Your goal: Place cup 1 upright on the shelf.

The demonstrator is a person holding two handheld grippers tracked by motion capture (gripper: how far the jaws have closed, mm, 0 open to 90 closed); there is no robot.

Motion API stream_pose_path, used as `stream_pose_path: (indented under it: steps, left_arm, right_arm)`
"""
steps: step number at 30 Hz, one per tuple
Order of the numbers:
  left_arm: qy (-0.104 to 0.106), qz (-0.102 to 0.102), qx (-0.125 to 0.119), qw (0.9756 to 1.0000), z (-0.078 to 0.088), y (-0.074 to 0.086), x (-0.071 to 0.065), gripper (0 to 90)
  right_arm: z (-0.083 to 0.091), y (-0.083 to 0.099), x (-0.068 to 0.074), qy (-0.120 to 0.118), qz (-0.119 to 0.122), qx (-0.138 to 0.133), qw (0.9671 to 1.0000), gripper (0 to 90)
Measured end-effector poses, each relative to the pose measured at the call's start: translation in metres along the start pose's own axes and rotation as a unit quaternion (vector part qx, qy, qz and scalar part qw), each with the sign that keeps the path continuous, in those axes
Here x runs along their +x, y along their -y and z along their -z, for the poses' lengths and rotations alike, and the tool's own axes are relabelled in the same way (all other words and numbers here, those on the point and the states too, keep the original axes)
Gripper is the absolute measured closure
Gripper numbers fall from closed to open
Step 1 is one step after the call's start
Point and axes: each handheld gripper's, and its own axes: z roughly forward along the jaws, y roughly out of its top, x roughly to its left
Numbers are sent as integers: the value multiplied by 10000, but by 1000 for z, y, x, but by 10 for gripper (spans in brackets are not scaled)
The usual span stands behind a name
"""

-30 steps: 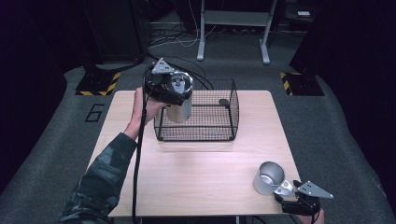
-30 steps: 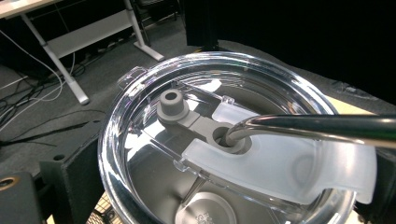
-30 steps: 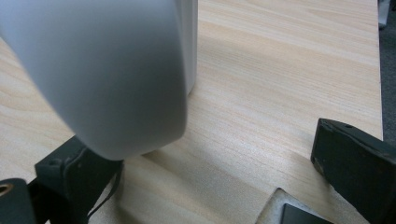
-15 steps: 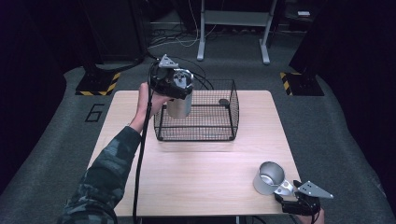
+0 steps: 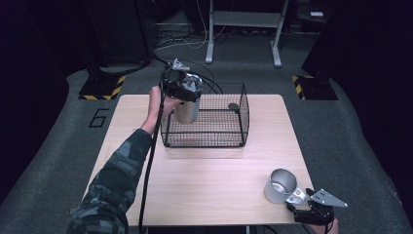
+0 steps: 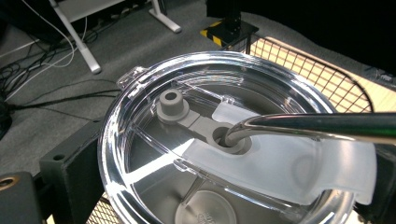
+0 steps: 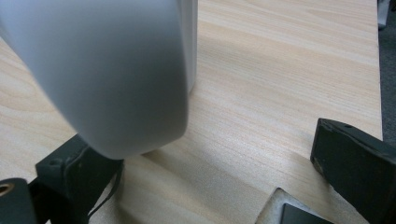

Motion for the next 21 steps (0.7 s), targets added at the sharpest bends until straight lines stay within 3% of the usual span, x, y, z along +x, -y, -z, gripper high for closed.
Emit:
stream_pose_path:
  steps: [4, 5, 14, 21]
  left_arm:
    - [-28, 63, 38, 10000, -9, 1, 1, 39]
    - [-50, 285, 103, 9995, -26, 6, 3, 39]
    - [-55, 285, 145, 9995, -27, 7, 4, 39]
    - [-147, 456, 208, 9986, -42, 12, 10, 39]
  right_arm:
    - [0, 0, 0, 7, 8, 7, 10000, 21]
    - [0, 0, 0, 7, 9, 6, 10000, 21]
    - [0, 0, 0, 8, 9, 6, 10000, 21]
    - [0, 0, 0, 2, 8, 7, 10000, 21]
